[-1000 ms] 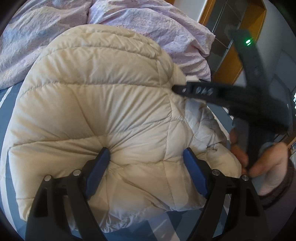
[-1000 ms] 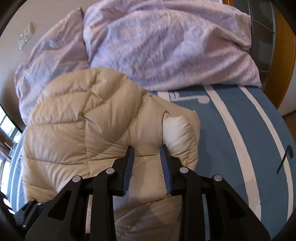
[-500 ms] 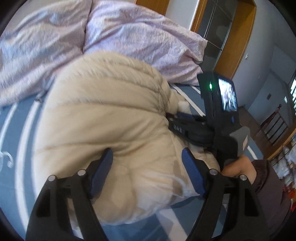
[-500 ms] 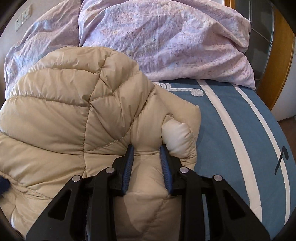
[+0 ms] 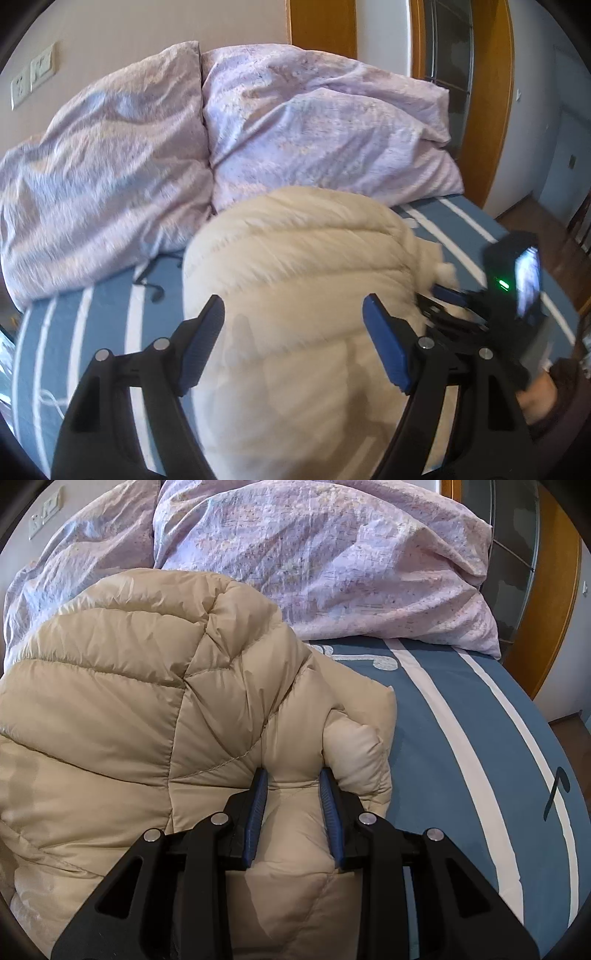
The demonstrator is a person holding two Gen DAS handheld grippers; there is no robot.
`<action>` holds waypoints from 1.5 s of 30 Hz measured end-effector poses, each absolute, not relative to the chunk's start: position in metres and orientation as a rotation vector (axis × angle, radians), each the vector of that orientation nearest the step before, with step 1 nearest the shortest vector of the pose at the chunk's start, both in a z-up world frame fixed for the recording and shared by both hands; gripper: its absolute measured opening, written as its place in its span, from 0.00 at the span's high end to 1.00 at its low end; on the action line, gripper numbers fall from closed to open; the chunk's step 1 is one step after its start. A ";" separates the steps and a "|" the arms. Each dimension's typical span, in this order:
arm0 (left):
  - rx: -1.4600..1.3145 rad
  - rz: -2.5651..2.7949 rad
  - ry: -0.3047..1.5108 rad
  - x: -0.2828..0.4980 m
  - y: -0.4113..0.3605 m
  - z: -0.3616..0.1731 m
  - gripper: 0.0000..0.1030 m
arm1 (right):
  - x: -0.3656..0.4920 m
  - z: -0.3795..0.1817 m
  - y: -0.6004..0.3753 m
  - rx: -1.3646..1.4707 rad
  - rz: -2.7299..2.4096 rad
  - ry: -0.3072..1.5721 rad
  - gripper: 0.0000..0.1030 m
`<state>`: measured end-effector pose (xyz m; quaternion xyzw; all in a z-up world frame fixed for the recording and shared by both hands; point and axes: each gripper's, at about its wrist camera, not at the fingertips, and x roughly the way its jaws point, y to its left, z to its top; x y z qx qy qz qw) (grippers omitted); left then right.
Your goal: Fold large clothes
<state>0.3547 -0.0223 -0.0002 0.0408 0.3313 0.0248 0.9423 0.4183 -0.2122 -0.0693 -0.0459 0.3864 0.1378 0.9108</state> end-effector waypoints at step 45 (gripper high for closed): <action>-0.046 0.163 0.729 0.422 0.032 -0.088 0.02 | 0.416 -0.068 -0.210 -0.104 0.281 0.779 0.68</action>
